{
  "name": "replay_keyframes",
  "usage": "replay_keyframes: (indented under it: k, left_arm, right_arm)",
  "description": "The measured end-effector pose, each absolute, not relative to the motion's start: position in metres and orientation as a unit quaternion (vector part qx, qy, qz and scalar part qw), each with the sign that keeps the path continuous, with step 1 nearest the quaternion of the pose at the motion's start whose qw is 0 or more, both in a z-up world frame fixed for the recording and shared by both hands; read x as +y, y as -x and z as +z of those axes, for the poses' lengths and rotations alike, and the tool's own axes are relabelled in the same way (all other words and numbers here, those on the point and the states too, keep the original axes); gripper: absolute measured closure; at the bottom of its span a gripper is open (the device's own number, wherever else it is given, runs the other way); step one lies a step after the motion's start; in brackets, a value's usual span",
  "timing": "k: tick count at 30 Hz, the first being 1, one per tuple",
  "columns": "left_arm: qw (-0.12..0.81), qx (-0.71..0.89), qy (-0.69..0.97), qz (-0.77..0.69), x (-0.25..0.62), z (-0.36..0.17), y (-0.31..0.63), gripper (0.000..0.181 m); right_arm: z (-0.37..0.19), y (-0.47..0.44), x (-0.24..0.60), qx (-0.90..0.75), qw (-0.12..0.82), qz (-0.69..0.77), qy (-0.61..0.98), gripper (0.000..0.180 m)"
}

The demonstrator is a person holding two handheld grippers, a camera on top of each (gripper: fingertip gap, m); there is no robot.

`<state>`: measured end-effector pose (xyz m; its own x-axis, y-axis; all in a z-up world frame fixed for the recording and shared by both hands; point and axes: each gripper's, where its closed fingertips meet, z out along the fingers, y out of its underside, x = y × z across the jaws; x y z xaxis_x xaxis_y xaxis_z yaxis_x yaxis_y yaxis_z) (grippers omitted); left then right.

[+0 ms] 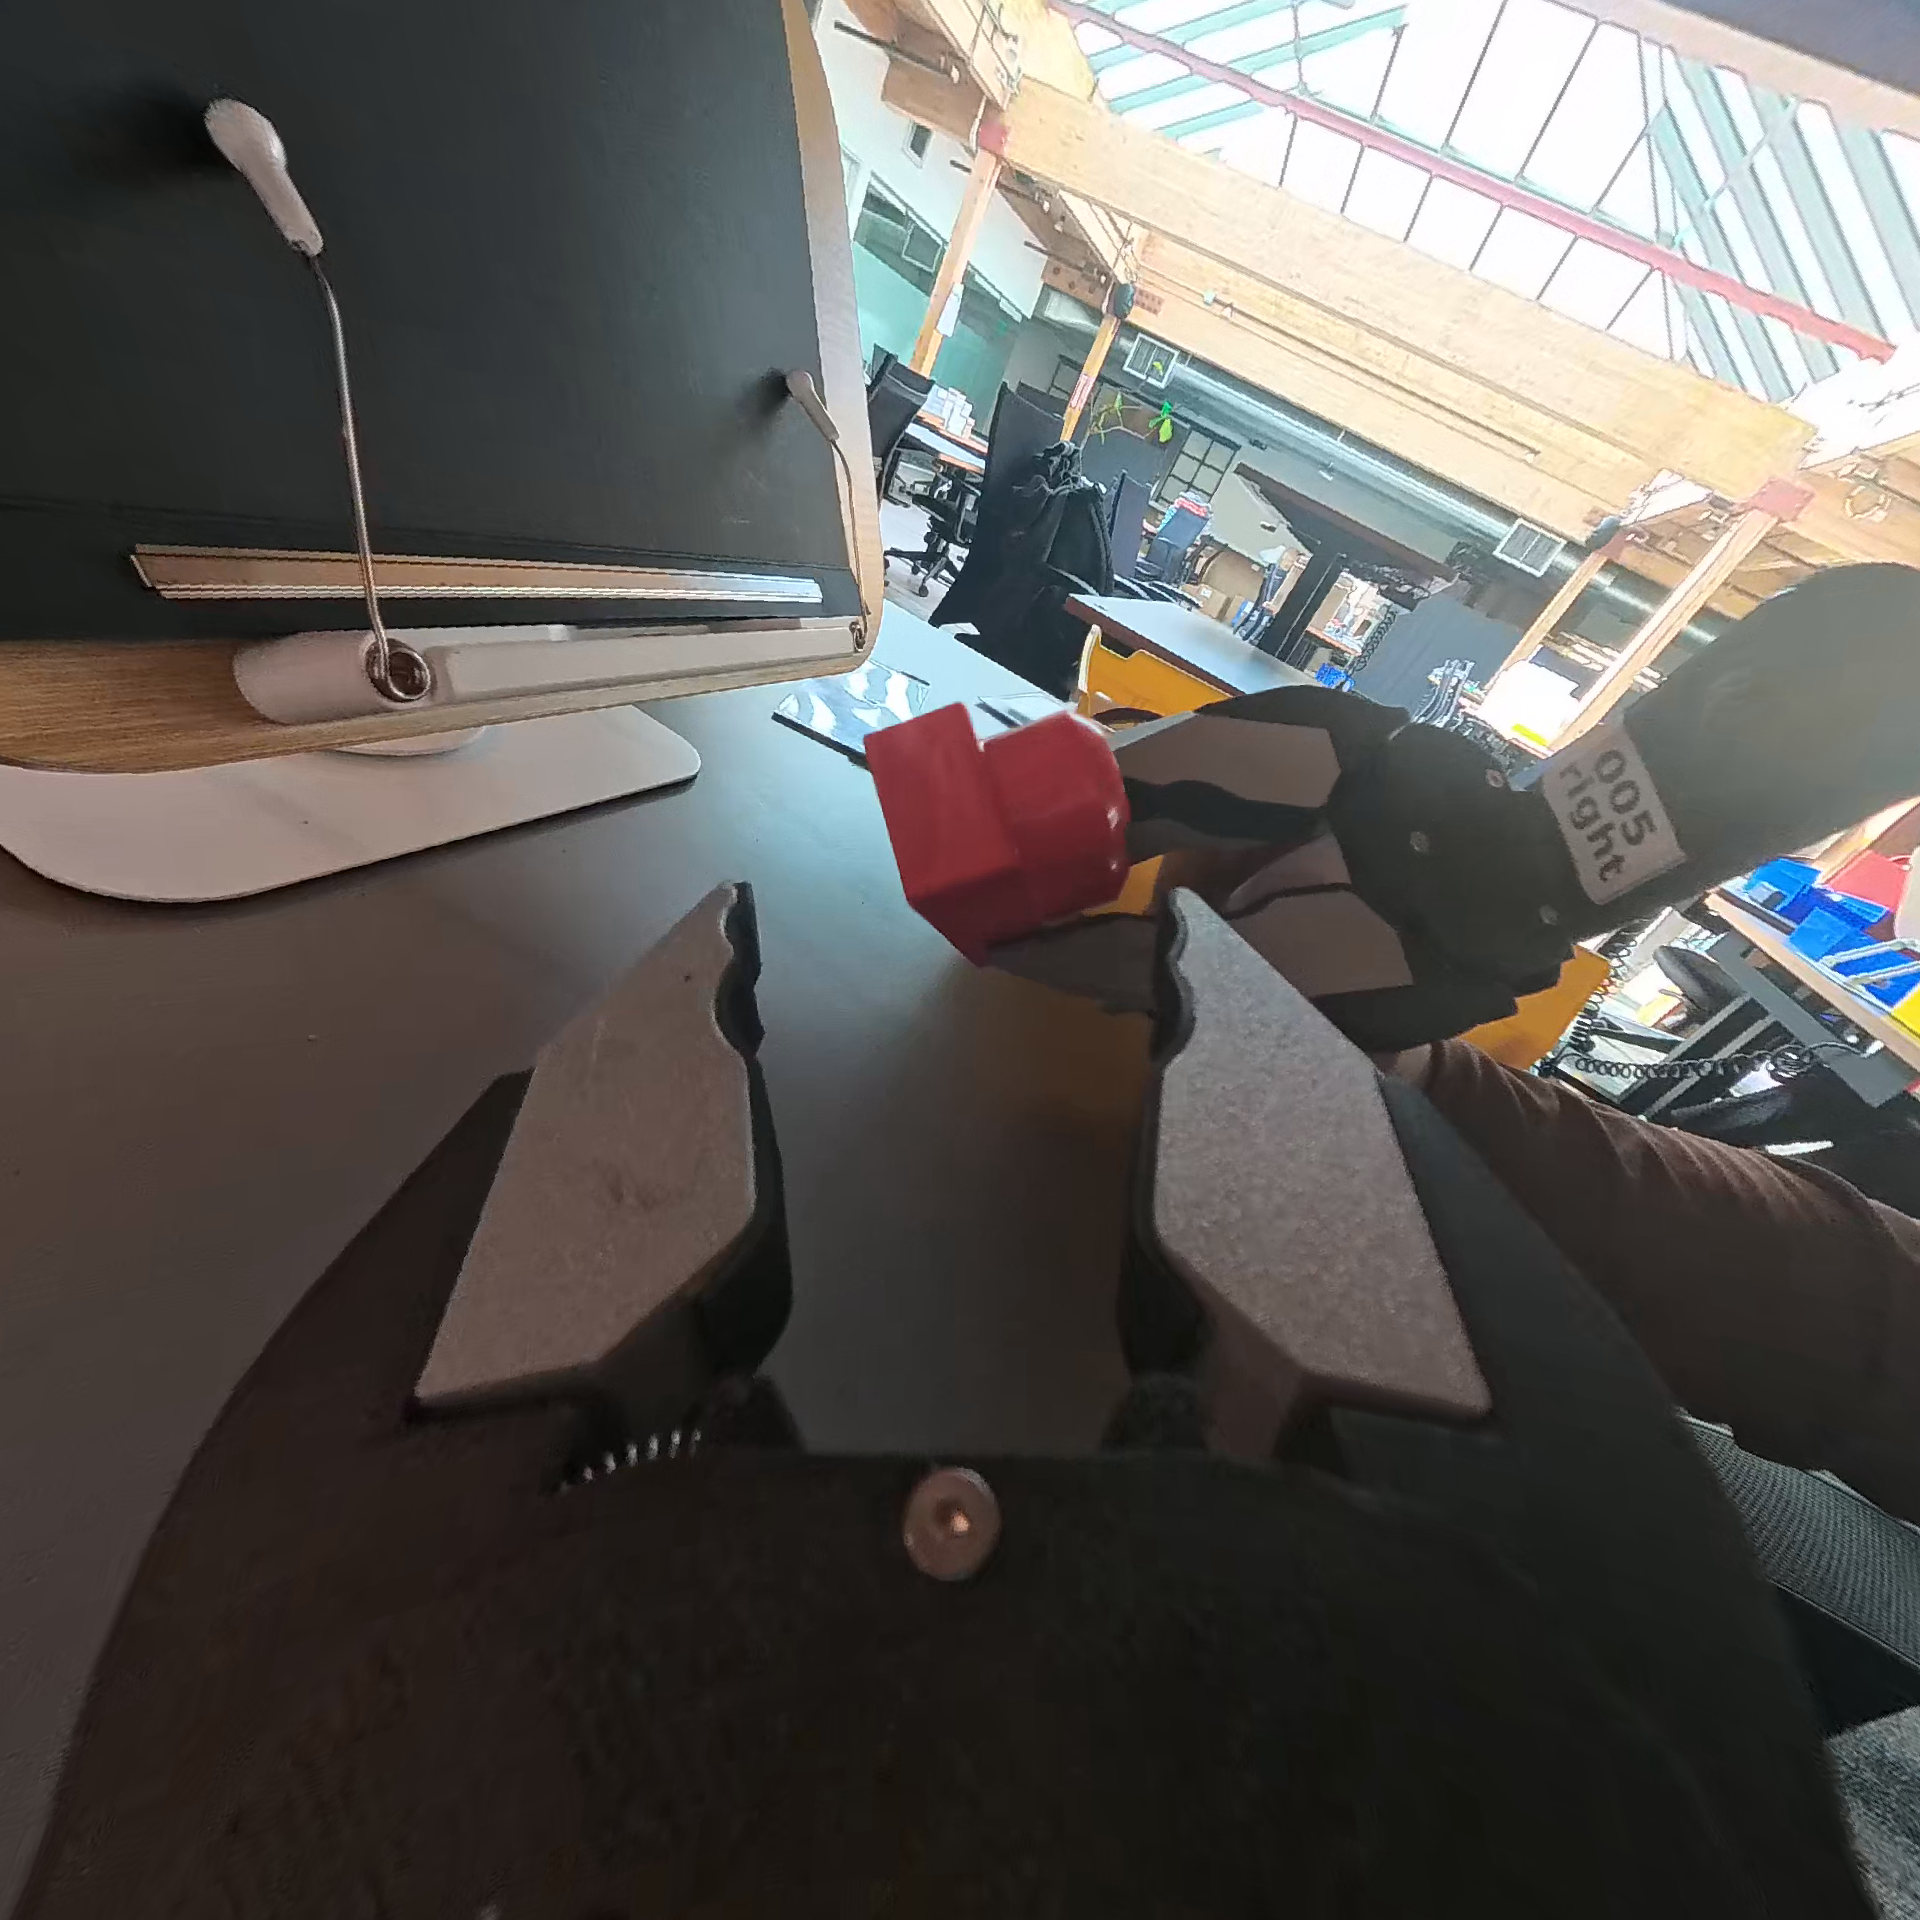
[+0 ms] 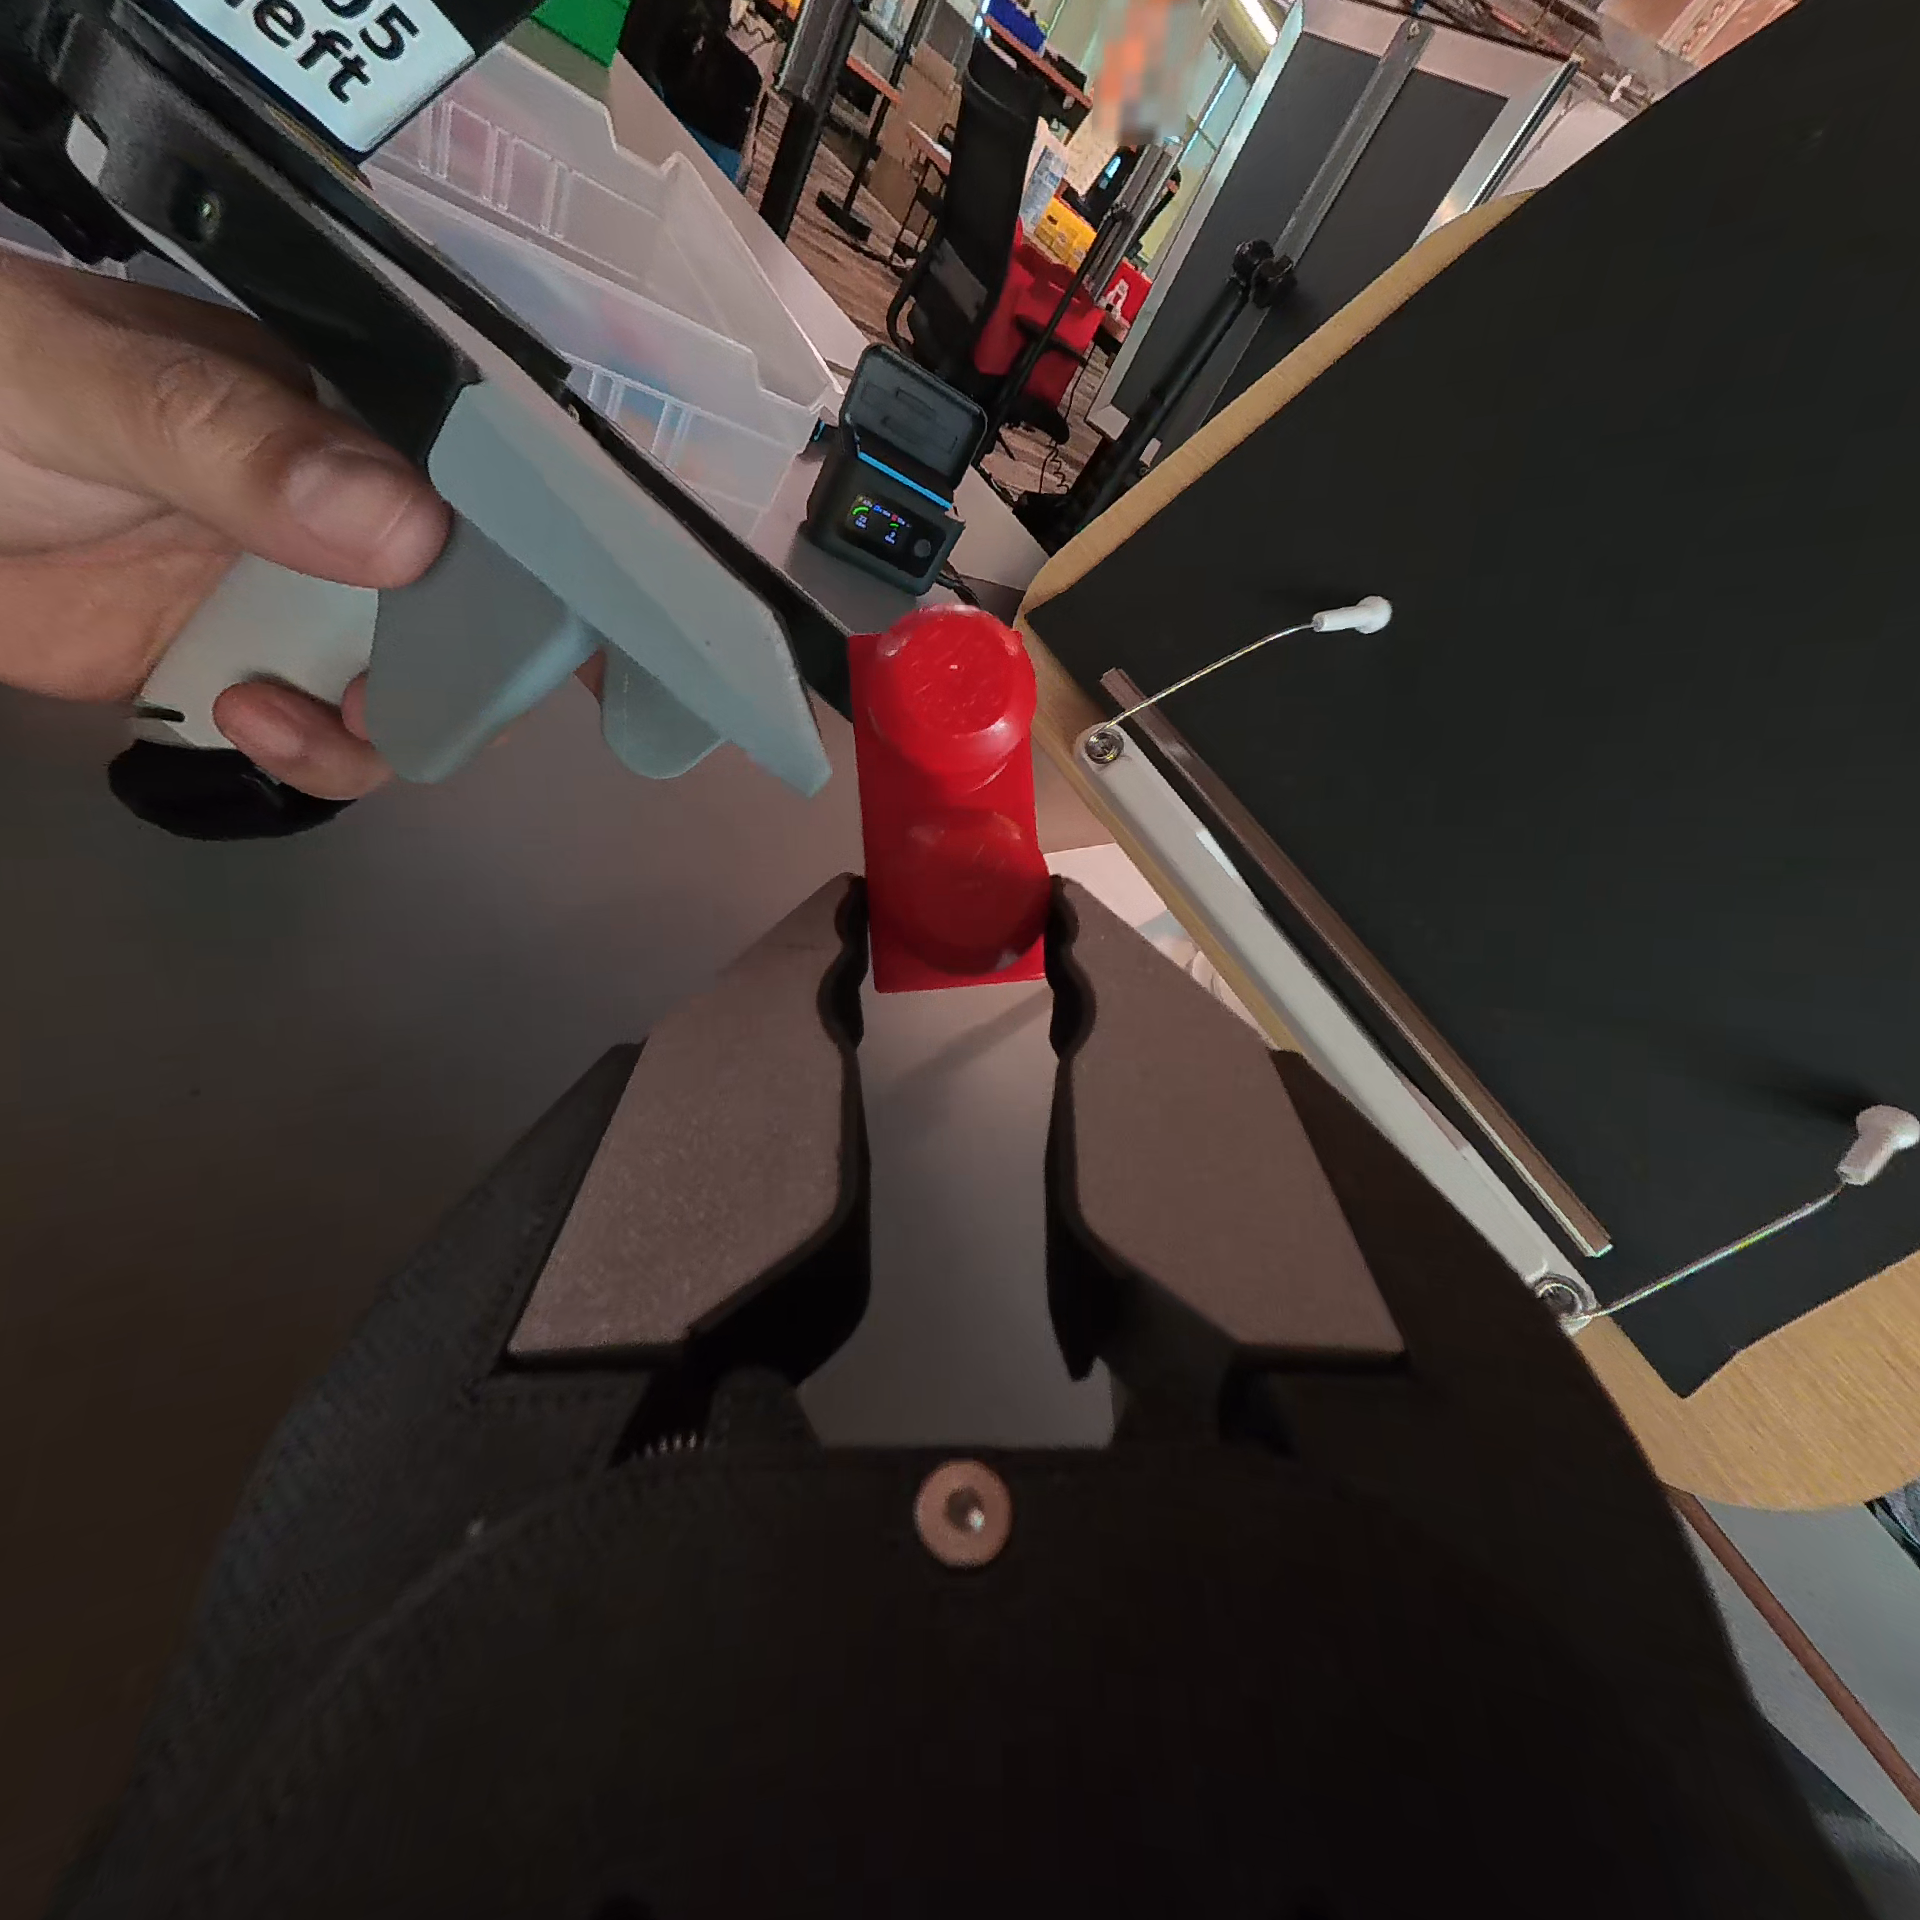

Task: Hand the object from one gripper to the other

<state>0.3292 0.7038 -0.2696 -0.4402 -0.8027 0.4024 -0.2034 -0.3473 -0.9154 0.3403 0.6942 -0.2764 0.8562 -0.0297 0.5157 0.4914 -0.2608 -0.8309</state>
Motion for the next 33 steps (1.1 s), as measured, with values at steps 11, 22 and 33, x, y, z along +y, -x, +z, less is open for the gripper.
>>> replay_keyframes:
  k: [11,22,33]
  left_arm:
    - [0.216,0.524,0.475,-0.673,0.701,-0.269,-0.329,0.11]
    - [0.174,0.516,0.442,-0.713,0.688,-0.259,-0.322,0.122]
    - [0.352,0.569,0.392,-0.631,0.706,-0.244,-0.318,0.139]
  right_arm:
    - [-0.273,-0.333,0.694,-0.164,0.593,-0.229,0.755,0.149]
    - [-0.275,-0.322,0.696,-0.194,0.586,-0.244,0.748,0.149]
    - [-0.282,-0.317,0.695,-0.16,0.599,-0.132,0.773,0.14]
